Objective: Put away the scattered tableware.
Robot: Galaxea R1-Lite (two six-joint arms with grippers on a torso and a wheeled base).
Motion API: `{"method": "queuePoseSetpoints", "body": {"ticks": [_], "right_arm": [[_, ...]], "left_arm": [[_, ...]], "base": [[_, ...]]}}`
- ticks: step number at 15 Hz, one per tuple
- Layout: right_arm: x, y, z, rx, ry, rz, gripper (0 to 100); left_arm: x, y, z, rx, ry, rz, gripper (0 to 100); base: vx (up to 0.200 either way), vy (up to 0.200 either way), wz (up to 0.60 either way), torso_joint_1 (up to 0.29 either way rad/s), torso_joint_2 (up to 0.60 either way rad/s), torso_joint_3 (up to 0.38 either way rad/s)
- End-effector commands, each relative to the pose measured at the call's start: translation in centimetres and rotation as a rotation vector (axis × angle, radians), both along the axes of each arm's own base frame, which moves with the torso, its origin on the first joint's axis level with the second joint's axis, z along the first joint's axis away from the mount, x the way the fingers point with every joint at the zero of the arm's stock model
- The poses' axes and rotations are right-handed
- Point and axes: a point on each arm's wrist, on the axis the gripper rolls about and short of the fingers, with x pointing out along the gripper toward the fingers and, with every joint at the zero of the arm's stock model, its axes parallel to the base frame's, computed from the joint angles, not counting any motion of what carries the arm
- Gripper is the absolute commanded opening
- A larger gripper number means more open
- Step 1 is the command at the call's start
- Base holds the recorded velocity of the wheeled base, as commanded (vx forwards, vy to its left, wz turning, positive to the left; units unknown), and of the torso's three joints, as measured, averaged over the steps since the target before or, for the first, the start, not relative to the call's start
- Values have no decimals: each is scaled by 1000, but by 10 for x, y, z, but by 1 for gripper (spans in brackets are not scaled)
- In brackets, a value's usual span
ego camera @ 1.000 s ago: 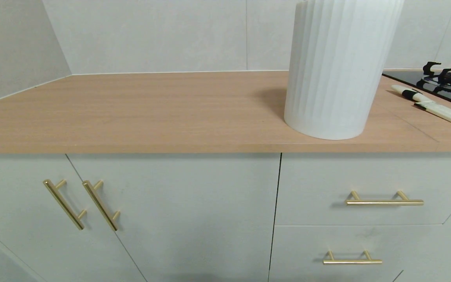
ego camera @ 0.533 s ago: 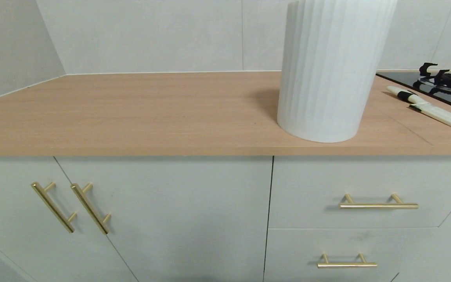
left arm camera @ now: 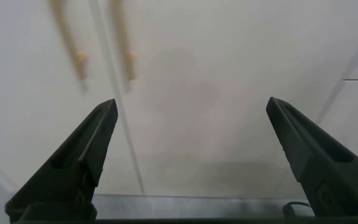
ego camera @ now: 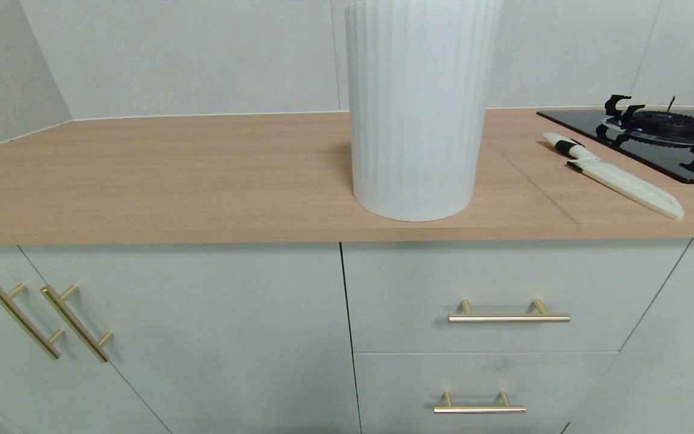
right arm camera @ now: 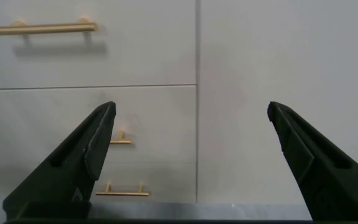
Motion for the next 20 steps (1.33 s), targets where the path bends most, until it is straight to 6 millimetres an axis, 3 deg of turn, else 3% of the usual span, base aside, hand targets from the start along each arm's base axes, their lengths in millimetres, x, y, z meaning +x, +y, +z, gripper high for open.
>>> {"method": "queuePoseSetpoints", "body": {"ticks": [1, 5, 8, 20], "right_arm": [[0, 0, 0, -1, 0, 1, 100], [0, 0, 0, -1, 1, 2, 100], [0, 0, 0, -1, 1, 2, 100], [0, 0, 0, -1, 0, 1, 100]], "left_arm": [[0, 0, 0, 0, -1, 1, 100], [0, 0, 0, -2, -1, 2, 100], [0, 0, 0, -2, -1, 1, 100], [0, 0, 0, 0, -1, 1, 100]], "base": [[0, 0, 0, 0, 0, 0], [0, 0, 0, 0, 0, 0], [200, 0, 0, -2, 5, 1], [0, 0, -50, 1, 0, 1]]}}
